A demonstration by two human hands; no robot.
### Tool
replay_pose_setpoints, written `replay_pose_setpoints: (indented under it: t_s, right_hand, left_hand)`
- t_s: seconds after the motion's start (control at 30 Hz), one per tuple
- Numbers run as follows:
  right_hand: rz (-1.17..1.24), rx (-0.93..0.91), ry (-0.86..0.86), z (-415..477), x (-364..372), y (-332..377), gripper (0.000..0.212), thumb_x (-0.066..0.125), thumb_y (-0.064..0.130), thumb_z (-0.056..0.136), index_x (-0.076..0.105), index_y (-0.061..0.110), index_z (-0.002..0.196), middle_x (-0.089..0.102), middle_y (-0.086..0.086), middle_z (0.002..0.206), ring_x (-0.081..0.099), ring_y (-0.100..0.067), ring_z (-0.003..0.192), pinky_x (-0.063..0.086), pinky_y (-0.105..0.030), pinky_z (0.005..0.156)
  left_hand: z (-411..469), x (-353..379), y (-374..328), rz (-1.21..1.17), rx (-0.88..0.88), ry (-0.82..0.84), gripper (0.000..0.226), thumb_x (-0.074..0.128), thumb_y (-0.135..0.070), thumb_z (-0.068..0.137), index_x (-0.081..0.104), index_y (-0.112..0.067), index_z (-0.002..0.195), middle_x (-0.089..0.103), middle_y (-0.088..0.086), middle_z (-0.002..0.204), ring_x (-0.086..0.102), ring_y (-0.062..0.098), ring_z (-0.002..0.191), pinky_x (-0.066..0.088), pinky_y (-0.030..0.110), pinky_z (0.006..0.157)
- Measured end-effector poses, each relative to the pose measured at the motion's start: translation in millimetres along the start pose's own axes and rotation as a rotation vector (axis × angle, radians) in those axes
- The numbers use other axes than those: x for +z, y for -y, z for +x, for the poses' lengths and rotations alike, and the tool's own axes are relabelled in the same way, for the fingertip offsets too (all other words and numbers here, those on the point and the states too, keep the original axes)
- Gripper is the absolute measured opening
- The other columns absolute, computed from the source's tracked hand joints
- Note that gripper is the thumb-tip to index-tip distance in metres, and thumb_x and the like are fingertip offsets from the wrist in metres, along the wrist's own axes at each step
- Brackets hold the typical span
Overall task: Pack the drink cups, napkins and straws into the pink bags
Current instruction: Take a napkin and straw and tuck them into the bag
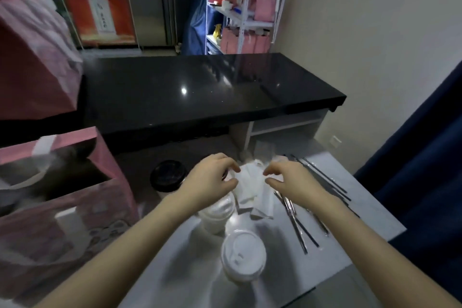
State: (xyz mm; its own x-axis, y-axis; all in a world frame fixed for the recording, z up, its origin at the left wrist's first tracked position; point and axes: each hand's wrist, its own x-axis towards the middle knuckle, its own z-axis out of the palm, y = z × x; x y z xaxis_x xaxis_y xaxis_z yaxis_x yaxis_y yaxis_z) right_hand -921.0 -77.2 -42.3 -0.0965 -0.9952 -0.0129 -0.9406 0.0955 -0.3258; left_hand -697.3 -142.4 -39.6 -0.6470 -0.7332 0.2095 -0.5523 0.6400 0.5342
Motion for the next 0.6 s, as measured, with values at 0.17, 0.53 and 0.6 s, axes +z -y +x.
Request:
replay_pose_setpoints:
  t_s: [0.17,0.53,0.6]
  right_hand:
    - [0.088,0.086,0.113,23,28,-48,0.034,0.066,0.038,0.086,0.063,0.026,0.117,0.066,0.006,0.114,0.061,-0.014,0.103,0.049,-0.032,0.089]
    - [-0.079,-0.085,0.172,70,88,-78,0.071,0.058,0.009,0.082,0.032,0.028,0.145,0.051,-0.005,0.129,0.046,-0.029,0.114,0.042,-0.040,0.091]
    - [-0.117,-0.118,0.178,73,93,-82,0.056,0.057,0.010,0.083,0.046,0.026,0.136,0.055,-0.006,0.123,0.046,-0.028,0.113,0.039,-0.037,0.089]
  left_hand:
    - [60,63,0,0.174,-0.066,0.184,0.038,0.064,-0.027,0.083,0.061,-0.024,0.121,0.063,-0.006,0.118,0.053,0.016,0.111,0.044,0.032,0.093]
    - [122,121,13,0.398,-0.242,0.367,0.045,0.069,-0.025,0.079,0.055,-0.018,0.121,0.061,0.004,0.112,0.058,0.026,0.104,0.046,0.035,0.077]
    - [119,122,16,0.442,-0.218,0.372,0.034,0.067,-0.023,0.080,0.061,-0.017,0.112,0.055,0.005,0.114,0.055,0.027,0.104,0.046,0.035,0.079]
